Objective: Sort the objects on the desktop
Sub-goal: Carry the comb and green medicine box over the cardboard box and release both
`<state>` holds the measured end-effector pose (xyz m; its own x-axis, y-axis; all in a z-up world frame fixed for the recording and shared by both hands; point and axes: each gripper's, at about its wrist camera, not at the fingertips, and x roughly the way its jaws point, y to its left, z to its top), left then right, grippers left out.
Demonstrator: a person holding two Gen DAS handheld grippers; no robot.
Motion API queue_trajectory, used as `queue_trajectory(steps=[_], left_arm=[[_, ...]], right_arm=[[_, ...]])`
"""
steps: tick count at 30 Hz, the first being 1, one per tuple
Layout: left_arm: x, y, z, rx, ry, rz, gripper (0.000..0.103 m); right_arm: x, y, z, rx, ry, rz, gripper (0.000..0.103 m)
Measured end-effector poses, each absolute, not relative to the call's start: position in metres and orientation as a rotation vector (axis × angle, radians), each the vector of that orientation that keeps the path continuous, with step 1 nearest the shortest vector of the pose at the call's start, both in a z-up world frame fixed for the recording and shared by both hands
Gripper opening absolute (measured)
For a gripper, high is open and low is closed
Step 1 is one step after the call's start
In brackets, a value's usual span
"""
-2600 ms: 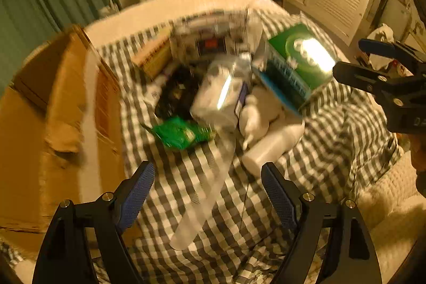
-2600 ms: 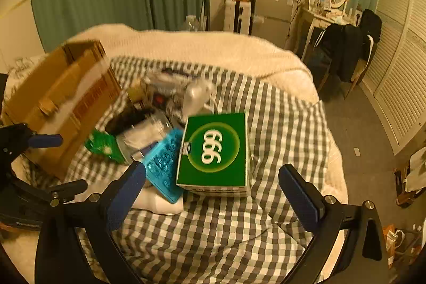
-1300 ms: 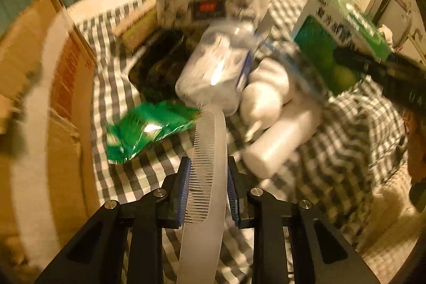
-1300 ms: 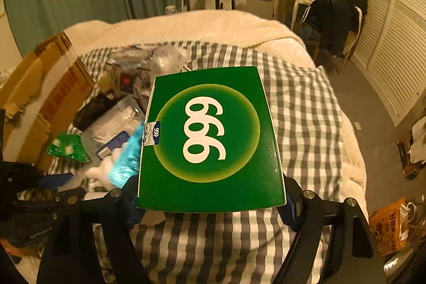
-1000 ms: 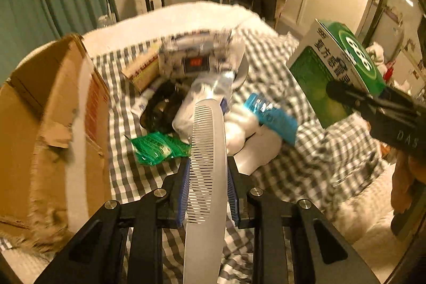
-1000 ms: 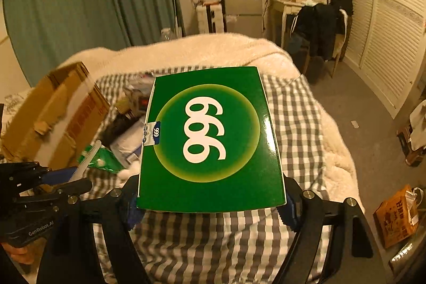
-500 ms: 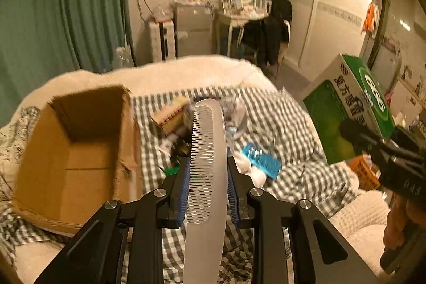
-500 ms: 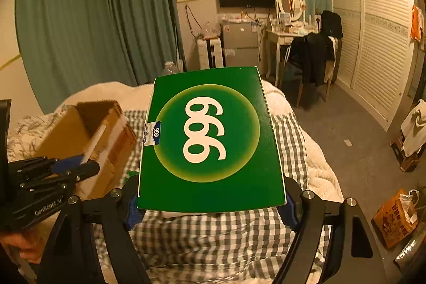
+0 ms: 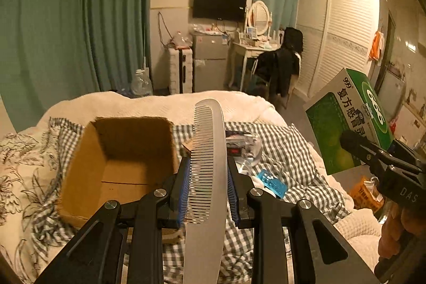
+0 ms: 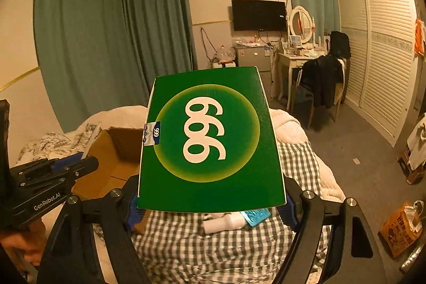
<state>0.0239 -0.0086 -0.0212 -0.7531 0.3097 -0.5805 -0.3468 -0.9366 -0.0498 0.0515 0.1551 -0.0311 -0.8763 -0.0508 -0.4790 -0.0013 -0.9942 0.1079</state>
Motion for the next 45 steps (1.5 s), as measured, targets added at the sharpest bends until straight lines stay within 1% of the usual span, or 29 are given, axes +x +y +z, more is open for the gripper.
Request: queue_trajectory(steps=[10,21,29,32,45], left_arm=[[0.019,-0.061,-0.003,-0.824,0.053,2.722,0.025],[-0.001,-0.111,-0.001,-0.837,0.058,2.795,0.025],[-0.028,-0.13,-0.019,-0.893,0.08,2.801,0.025],[-0.042,-0.138,-0.028,-0.924,0.056,2.801,0.025],[-0.104,-0.153,-0.097,-1.144,0.039,2.749,0.025]], right_arm=[[0.039,0.107,-0.011,0.712,-0.123,-2.946,0.078],[0.014,0.055,-0.015,0.686,-0.091,-2.86,0.078],[-0.019,0.024,-0.035,0.723,-0.062,-2.782,0.078],[-0.034,0.015,-0.043,0.744,-0.054,-2.757,0.078],[-0.109,-0.021,-0.106,0.892,0.047,-2.643,0.078]])
